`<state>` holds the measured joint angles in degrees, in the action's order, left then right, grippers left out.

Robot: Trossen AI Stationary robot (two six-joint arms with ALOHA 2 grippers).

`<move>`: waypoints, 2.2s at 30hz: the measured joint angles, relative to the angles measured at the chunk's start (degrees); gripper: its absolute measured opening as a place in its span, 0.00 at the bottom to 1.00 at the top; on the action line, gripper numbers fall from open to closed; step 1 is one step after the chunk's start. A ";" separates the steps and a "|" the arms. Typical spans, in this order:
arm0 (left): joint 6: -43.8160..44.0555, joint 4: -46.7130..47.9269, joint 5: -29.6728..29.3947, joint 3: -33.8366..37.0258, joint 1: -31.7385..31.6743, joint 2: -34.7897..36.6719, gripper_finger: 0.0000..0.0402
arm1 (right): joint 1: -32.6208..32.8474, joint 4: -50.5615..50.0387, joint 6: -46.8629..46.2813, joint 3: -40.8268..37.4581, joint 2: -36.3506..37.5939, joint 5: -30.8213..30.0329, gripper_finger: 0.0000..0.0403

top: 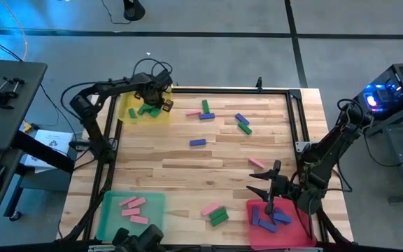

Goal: Sort blocks
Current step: Put the green block into the yellow bin, then put the violet block into the pink bin

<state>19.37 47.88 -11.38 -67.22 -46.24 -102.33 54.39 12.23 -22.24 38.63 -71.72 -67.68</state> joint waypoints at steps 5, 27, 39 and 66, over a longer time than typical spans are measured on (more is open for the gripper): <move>-1.04 0.09 -1.33 -0.20 0.13 -2.07 0.24 | -0.02 -0.02 -0.02 0.00 0.00 0.00 0.45; 0.05 -0.63 -4.59 1.33 15.94 18.54 0.64 | -0.09 -3.29 -3.29 -0.02 0.00 -0.02 0.45; -2.81 -50.72 -8.87 16.63 49.44 16.65 0.63 | -3.89 -3.94 -8.72 -0.02 -4.77 0.35 0.45; 12.50 -64.03 -10.40 19.93 48.36 -1.17 0.63 | -11.41 4.85 -8.41 -0.04 -12.96 14.14 0.45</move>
<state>31.87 -16.16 -21.78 -47.29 2.12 -103.50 42.98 17.08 -30.65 38.59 -84.68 -53.54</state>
